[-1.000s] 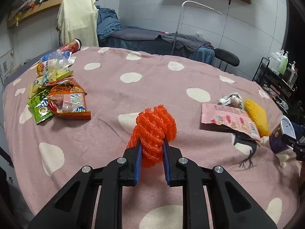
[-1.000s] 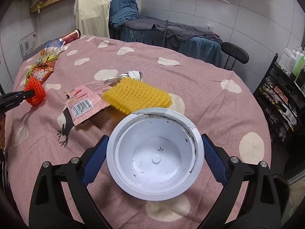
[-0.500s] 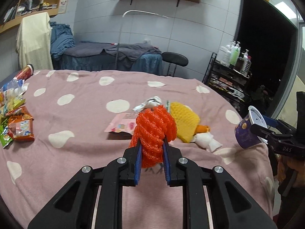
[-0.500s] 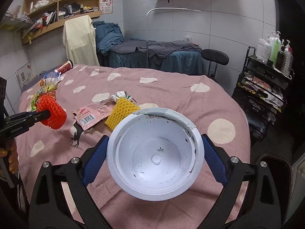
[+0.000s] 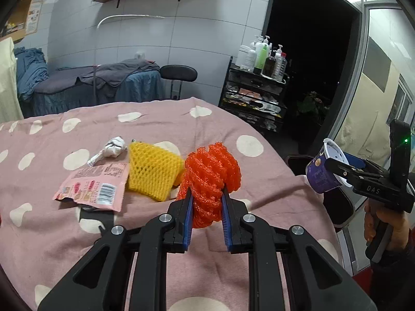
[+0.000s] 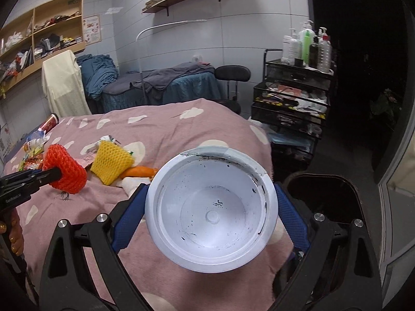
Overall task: Collect trash
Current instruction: 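Carry the yogurt cup to the bin and release it with the right tool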
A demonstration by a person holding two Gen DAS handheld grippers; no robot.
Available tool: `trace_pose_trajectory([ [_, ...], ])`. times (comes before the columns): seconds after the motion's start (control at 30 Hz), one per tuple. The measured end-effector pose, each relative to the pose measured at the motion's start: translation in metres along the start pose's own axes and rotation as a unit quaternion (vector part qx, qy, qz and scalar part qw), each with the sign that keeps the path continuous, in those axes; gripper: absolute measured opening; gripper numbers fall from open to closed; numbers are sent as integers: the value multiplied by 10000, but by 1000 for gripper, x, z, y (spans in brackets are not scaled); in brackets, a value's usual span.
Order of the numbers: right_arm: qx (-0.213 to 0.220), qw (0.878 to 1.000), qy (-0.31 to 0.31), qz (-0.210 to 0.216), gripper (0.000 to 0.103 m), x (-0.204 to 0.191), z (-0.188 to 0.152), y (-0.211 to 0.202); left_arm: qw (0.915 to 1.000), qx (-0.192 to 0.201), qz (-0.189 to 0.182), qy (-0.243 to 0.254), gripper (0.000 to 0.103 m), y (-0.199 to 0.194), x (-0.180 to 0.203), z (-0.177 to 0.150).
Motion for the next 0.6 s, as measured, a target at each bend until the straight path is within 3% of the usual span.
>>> trace_pose_trajectory([
  [0.3,-183,9946,677,-768,93,75,-34,-14,9970,-265,-573,439,19,27,55,-1],
  [0.6,-462,9856,1086,-1208,93,123,-60,-7,9894,-548,-1015,887,19,50,100,-2],
])
Point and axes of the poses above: each gripper's, at about its wrist camera, not at the fingertips, and y roughly the way its jaws point, x to its right, z to its top, the point moved 1 cm from there along y, roughly the way its jaws point, and after that the axes turned 11 degrees about -y, right-handed, at the moved point
